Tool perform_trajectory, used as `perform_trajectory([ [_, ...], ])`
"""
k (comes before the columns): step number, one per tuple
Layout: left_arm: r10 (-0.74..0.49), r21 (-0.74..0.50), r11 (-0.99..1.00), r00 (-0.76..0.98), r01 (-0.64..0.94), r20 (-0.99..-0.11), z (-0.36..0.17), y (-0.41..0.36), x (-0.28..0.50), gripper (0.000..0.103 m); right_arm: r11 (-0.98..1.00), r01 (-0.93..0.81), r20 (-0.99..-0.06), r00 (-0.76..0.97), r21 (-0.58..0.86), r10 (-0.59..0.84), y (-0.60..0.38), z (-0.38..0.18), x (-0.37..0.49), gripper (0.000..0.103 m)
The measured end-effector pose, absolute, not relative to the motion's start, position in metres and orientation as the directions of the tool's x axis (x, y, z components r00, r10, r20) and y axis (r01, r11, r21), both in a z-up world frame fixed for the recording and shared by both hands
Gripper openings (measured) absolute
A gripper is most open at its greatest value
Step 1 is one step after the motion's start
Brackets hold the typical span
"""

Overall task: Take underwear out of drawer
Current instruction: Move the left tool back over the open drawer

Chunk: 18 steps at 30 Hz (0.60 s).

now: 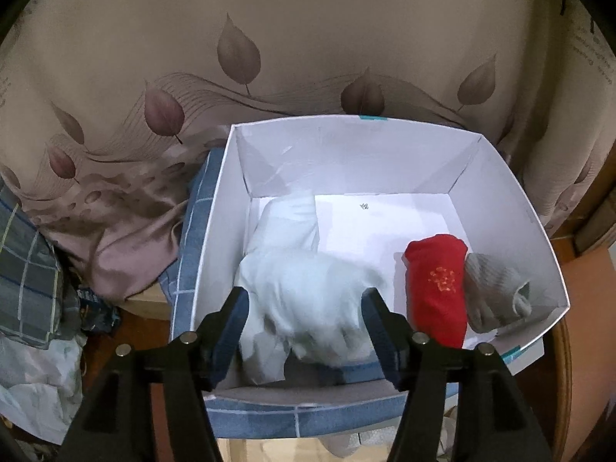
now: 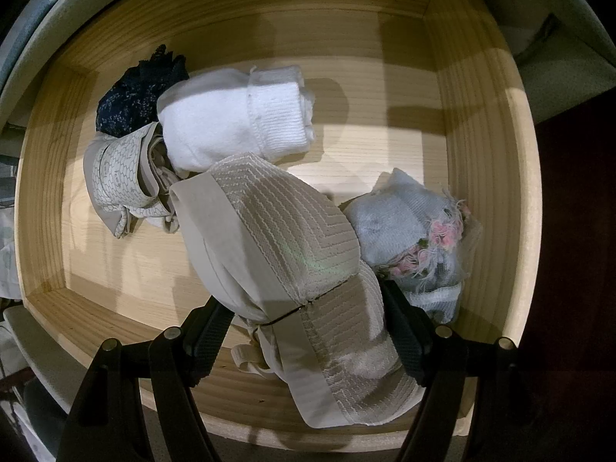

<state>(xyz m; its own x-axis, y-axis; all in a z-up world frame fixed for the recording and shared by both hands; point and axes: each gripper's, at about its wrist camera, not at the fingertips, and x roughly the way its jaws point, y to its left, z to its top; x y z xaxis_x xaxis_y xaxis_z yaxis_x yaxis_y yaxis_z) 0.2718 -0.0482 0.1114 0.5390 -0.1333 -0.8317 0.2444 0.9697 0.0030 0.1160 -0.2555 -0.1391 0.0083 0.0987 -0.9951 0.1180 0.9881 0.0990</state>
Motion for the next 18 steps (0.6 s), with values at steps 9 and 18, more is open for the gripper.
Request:
perform_trajectory([
  [9, -0.131, 0.005, 0.975, 0.589, 0.224, -0.797, 0.131, -0.028, 0.237, 0.064, 0.989, 0.114, -0.995, 0.006, 0.096, 0.096, -0.255, -0.139, 0.117, 0.073],
  [18, -0.125, -0.03, 0.982, 0.522, 0.187, -0.843, 0.094, 0.003, 0.167, 0.064, 0.99, 0.109, -0.996, 0.005, 0.089, 0.089, -0.253, -0.139, 0.117, 0.073],
])
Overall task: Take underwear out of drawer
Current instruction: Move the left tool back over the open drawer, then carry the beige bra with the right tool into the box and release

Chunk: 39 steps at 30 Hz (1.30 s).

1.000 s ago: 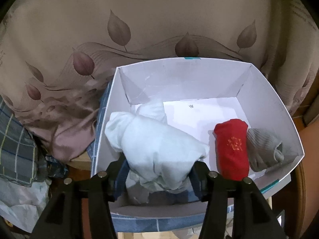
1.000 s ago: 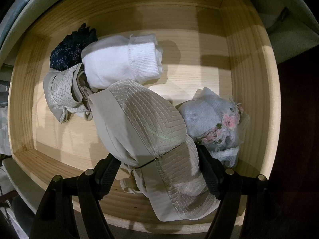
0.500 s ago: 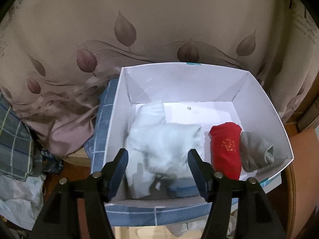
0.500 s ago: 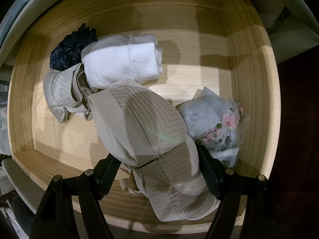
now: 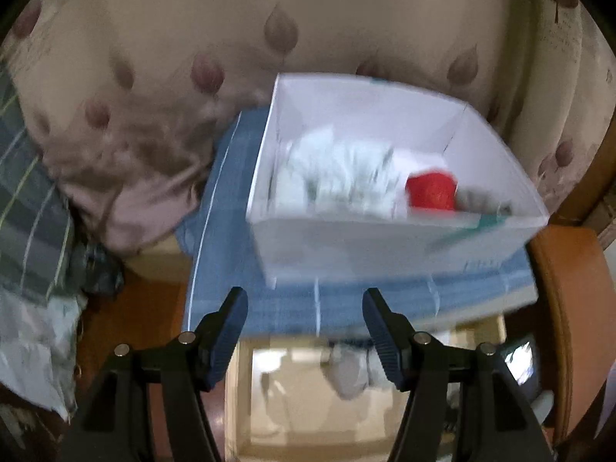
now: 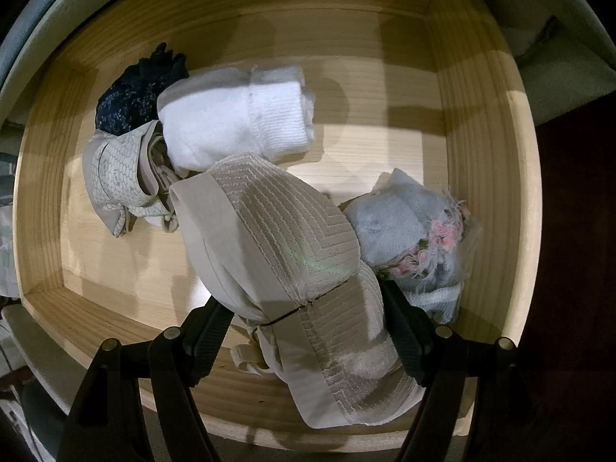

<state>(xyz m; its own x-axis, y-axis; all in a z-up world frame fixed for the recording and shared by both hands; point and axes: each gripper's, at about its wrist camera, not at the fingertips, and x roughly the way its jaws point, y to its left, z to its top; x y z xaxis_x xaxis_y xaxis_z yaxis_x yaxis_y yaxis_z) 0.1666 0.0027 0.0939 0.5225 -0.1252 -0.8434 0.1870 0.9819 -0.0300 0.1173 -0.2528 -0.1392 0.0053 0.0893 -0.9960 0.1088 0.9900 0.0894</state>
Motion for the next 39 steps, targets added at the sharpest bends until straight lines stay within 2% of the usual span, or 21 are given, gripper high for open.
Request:
perform_trajectory([
  [4, -0.063, 0.03, 0.984, 0.5, 0.175, -0.863, 0.059, 0.005, 0.139, 0.064, 0.991, 0.104, -0.997, 0.007, 0.081, 0.081, -0.249, -0.14, 0.116, 0.072],
  [8, -0.067, 0.0, 0.988, 0.438, 0.151, -0.896, 0.025, 0.008, 0.123, 0.064, 0.994, 0.091, -0.998, 0.008, 0.064, 0.064, -0.242, -0.138, 0.116, 0.072],
  [13, -0.032, 0.018, 0.993, 0.413, 0.118, -0.91, -0.006, 0.011, 0.11, 0.064, 0.996, 0.077, -0.999, 0.015, 0.047, 0.045, -0.233, -0.135, 0.116, 0.07],
  [23, 0.016, 0.084, 0.986, 0.417, 0.145, -0.909, -0.03, 0.004, 0.1, 0.064, 0.997, 0.067, -0.997, 0.069, 0.033, 0.028, -0.219, -0.121, 0.112, 0.068],
  [39, -0.028, -0.005, 0.998, 0.363, 0.062, -0.931, -0.042, 0.02, 0.106, 0.064, 0.998, 0.004, -0.911, 0.41, -0.058, -0.055, -0.19, -0.045, 0.09, 0.066],
])
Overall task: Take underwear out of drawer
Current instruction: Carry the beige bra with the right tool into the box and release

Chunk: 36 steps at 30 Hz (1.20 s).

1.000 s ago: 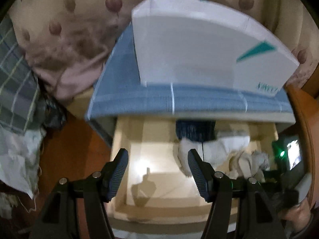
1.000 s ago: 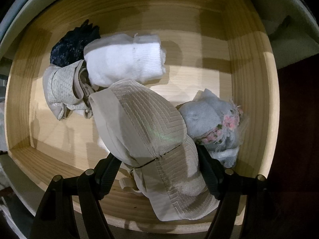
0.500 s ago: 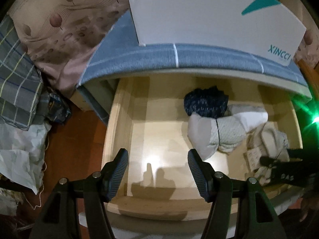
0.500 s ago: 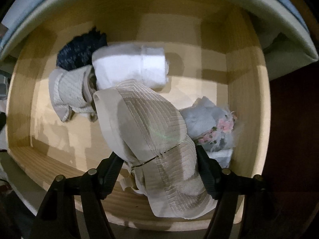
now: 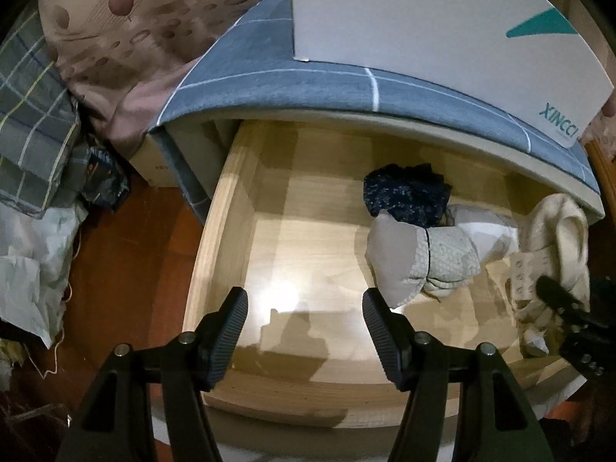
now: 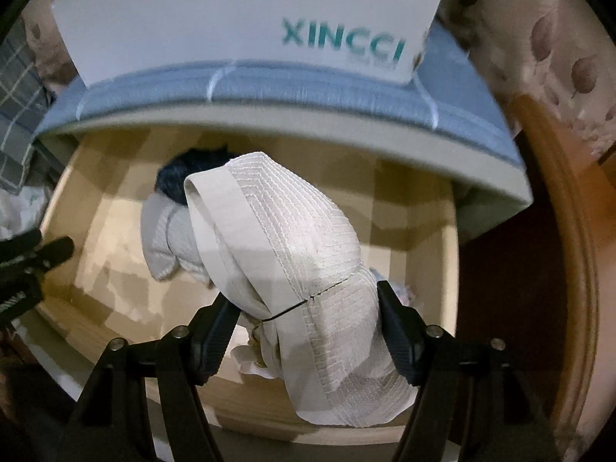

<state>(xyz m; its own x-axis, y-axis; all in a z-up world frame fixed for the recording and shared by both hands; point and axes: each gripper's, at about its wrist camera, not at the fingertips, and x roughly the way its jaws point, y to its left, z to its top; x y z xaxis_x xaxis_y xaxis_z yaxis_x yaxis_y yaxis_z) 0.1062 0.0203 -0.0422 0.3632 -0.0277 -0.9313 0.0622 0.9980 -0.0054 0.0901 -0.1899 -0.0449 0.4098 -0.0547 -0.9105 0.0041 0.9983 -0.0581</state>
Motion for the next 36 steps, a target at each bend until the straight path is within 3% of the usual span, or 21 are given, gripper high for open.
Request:
perform_trajectory([
  [22, -0.029, -0.015, 0.999, 0.414, 0.039, -0.91, -0.033, 0.025, 0.101, 0.064, 0.999, -0.027, -0.779, 0.626, 0.017, 0.031, -0.196, 0.1, 0.094, 0.066],
  [36, -0.031, -0.024, 0.999, 0.435, 0.023, -0.9, -0.03, 0.028, 0.098, 0.064, 1.0, 0.024, -0.704, 0.709, -0.006, -0.022, -0.212, 0.179, 0.19, 0.066],
])
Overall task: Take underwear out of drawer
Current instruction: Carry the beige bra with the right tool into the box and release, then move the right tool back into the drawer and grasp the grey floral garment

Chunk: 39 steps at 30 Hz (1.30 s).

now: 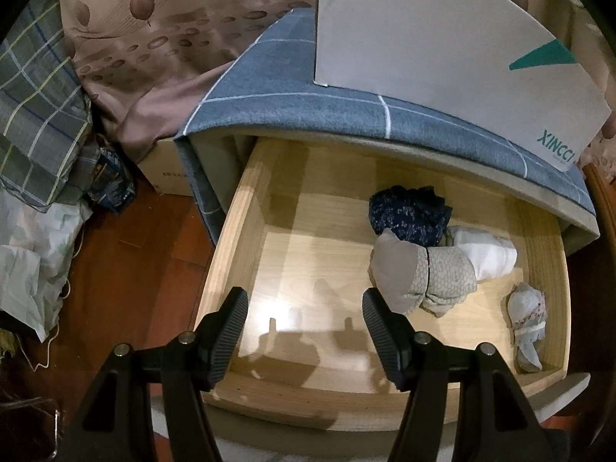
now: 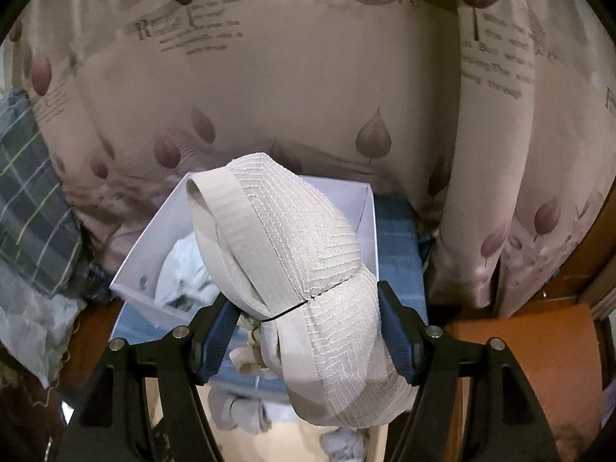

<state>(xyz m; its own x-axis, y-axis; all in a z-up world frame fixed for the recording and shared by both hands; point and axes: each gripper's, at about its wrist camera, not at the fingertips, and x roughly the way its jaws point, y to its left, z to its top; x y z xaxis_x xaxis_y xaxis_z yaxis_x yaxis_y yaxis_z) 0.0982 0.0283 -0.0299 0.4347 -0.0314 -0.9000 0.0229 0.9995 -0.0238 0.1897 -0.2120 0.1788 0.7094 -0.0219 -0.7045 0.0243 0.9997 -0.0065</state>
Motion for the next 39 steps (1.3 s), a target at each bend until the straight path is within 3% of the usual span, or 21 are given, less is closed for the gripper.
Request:
perform_trajectory([
  [9, -0.043, -0.04, 0.999, 0.432, 0.017, -0.901, -0.03, 0.029, 0.099, 0.064, 0.998, 0.066, -0.781, 0.624, 0.011, -0.033, -0.221, 0.142, 0.263, 0.066],
  [21, -0.051, -0.047, 0.999, 0.42, 0.019, -0.906, -0.033, 0.028, 0.1, 0.064, 0.995, 0.094, -0.855, 0.518, 0.019, -0.033, -0.225, 0.089, 0.298, 0.067],
  [34, -0.049, -0.048, 0.999, 0.41, 0.013, -0.911, -0.035, 0.03, 0.102, 0.064, 0.995, 0.049, -0.834, 0.55, 0.083, 0.043, -0.225, 0.122, 0.266, 0.073],
  [37, -0.049, -0.049, 0.999, 0.407, 0.011, -0.912, -0.035, 0.032, 0.102, 0.064, 0.998, 0.007, -0.833, 0.551, 0.068, 0.053, -0.222, 0.132, 0.238, 0.067],
  [39, -0.044, -0.045, 0.999, 0.409, 0.008, -0.912, -0.035, 0.032, 0.102, 0.064, 0.998, -0.013, -0.833, 0.551, 0.06, 0.057, -0.224, 0.136, 0.216, 0.057],
])
